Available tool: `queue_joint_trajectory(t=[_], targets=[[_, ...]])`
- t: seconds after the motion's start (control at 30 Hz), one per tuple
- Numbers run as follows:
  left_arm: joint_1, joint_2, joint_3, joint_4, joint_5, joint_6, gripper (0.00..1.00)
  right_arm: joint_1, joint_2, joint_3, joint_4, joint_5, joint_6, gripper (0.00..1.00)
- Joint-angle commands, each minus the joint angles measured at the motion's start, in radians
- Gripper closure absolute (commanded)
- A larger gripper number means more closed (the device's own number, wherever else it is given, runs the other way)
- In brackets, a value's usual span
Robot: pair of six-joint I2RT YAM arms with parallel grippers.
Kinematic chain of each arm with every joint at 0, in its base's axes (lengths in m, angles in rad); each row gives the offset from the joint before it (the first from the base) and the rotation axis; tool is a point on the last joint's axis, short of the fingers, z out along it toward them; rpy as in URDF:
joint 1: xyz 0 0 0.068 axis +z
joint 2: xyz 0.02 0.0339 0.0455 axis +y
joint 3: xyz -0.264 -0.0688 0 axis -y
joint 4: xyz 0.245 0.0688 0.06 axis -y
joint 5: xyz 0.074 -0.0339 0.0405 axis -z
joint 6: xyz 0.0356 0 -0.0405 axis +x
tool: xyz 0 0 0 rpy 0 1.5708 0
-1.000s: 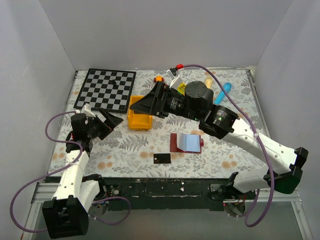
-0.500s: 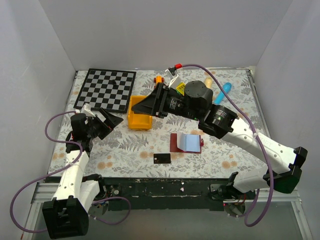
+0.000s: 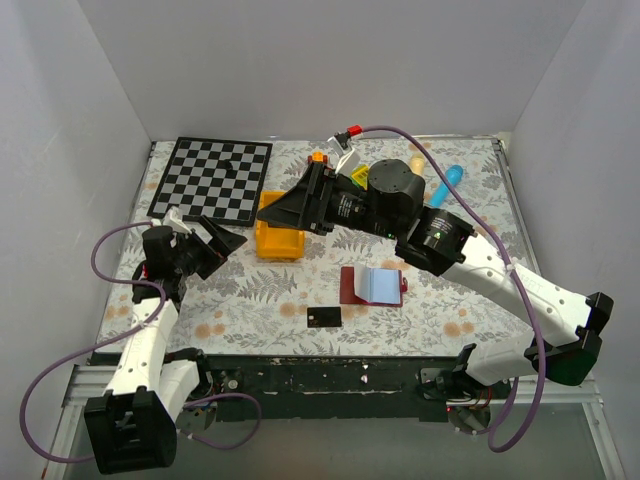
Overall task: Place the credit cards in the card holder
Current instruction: Pick up the credit card at the corner of the board.
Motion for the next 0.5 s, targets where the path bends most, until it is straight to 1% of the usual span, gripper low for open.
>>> queue_joint_trajectory(t=[0.0,0.1,0.13,0.37,0.4,0.43,0.47], targets=[[-0.004,-0.028,0.041,-0.008,-0.005,0.012,0.02,0.0,-0.025,0.017,0.051,-0.003,-0.029,0.19],[-0.004,-0.045,0.036,-0.009,-0.013,0.012,0.02,0.0,-0.021,0.024,0.029,0.005,-0.032,0.17],[-0.004,-0.048,0.033,-0.009,-0.01,0.009,0.02,0.0,-0.021,0.023,0.029,0.005,-0.032,0.2],[-0.006,-0.041,0.027,0.0,0.015,0.013,0.02,0.0,-0.043,-0.003,0.035,0.023,-0.028,0.23],[-0.006,-0.041,0.03,-0.001,0.015,0.015,0.02,0.0,-0.046,-0.006,0.038,0.025,-0.028,0.31],[-0.006,-0.043,0.035,-0.005,0.012,0.019,0.02,0.0,-0.052,-0.009,0.043,0.025,-0.034,0.43],[-0.007,-0.045,0.036,-0.009,0.01,0.021,0.02,0.0,-0.057,-0.018,0.051,0.028,-0.034,0.53]])
